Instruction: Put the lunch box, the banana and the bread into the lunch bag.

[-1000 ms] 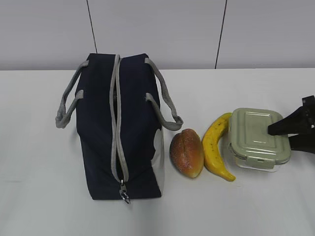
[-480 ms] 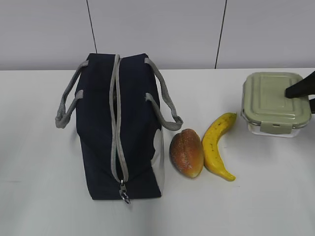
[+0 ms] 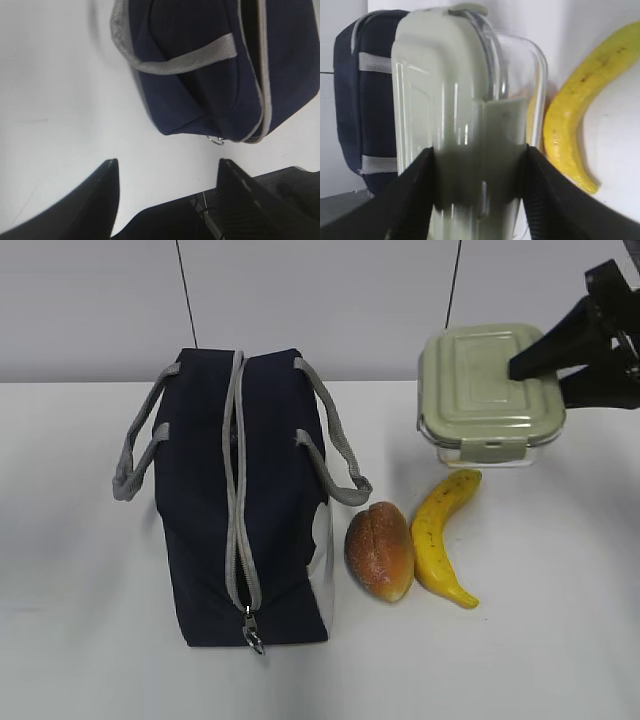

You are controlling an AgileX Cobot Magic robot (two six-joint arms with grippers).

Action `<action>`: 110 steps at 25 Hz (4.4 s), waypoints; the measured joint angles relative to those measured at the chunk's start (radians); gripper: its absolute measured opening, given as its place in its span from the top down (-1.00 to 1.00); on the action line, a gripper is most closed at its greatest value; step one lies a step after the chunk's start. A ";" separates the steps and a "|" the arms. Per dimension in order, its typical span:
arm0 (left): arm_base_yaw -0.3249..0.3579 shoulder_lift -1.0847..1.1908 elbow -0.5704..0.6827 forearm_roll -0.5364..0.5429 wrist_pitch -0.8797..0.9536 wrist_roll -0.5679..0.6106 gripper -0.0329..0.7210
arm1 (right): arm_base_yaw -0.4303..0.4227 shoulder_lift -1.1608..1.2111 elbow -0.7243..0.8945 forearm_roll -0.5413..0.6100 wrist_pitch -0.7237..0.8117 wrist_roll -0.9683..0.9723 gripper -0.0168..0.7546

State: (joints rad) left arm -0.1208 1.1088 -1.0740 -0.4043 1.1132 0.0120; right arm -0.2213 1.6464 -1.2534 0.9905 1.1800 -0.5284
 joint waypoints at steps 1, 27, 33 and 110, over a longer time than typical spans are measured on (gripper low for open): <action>-0.029 0.030 -0.019 -0.002 -0.019 0.001 -0.32 | 0.024 0.000 -0.019 0.001 0.004 0.012 -0.03; -0.203 0.571 -0.244 -0.070 -0.144 0.107 0.60 | 0.178 0.000 -0.205 -0.063 0.038 0.198 -0.03; -0.203 0.577 -0.246 -0.132 -0.143 0.161 0.87 | 0.247 0.000 -0.205 -0.063 0.038 0.202 -0.03; -0.203 0.637 -0.248 -0.054 -0.031 0.276 0.87 | 0.601 0.651 -0.934 -0.602 0.046 0.600 -0.55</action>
State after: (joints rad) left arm -0.3235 1.7454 -1.3223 -0.4578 1.0819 0.2880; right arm 0.3795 2.2973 -2.1876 0.3889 1.2258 0.0714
